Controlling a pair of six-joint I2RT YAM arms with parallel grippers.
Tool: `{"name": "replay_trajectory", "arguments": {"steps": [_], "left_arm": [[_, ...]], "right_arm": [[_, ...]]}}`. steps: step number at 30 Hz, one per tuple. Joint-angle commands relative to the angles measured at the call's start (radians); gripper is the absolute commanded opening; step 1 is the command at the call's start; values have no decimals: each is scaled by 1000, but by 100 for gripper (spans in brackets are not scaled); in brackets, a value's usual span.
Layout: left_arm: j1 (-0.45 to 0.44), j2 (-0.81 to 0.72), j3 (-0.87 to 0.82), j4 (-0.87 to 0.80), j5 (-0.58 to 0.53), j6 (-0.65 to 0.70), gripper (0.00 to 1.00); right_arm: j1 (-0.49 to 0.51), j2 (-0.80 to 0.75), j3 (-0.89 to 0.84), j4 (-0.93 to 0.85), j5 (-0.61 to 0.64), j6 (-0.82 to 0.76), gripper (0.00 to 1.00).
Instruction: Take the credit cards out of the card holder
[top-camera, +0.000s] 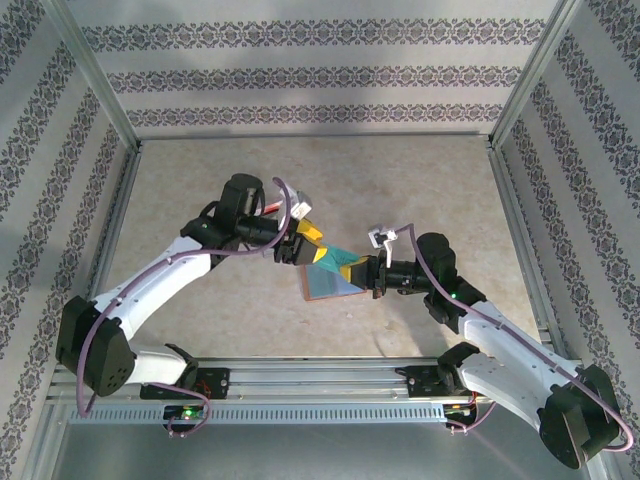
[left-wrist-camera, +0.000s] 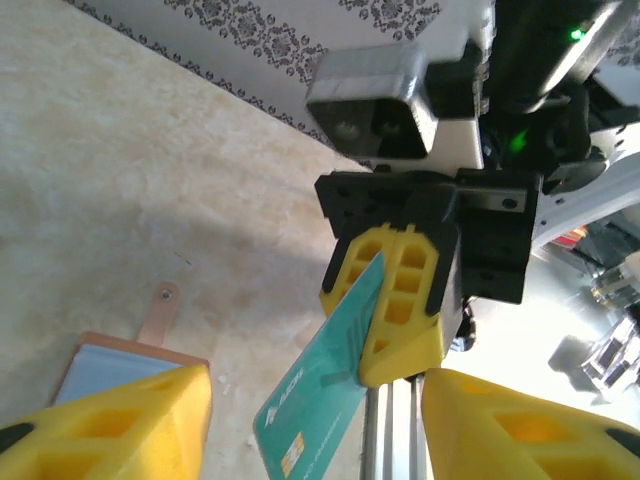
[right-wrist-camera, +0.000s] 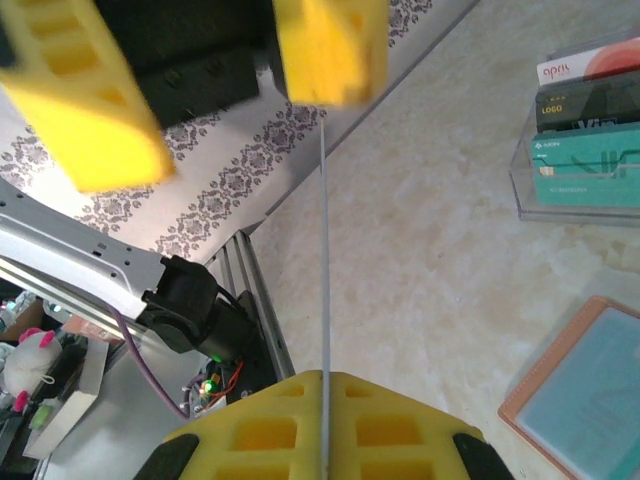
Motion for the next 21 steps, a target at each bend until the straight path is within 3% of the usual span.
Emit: {"name": "replay_trajectory", "arguments": {"steps": [1,3,9,16,18,21], "left_arm": [[8,38,133,-350,-24,274,70],[8,90,213,-492,-54,373,73],[-46,239,406,-785,-75,578,71],[-79,304,463,-859,-82,633,64],[-80,307,460,-859,-77,638,53],[-80,304,453,-852,-62,643,20]], "right_arm": [[15,0,51,-91,-26,-74,0],[24,7,72,-132,-48,-99,0],[66,42,135,-227,-65,-165,0],[83,71,154,-233,-68,-177,0],[84,75,156,-233,-71,-177,0],[84,75,156,-235,-74,-180,0]]}}
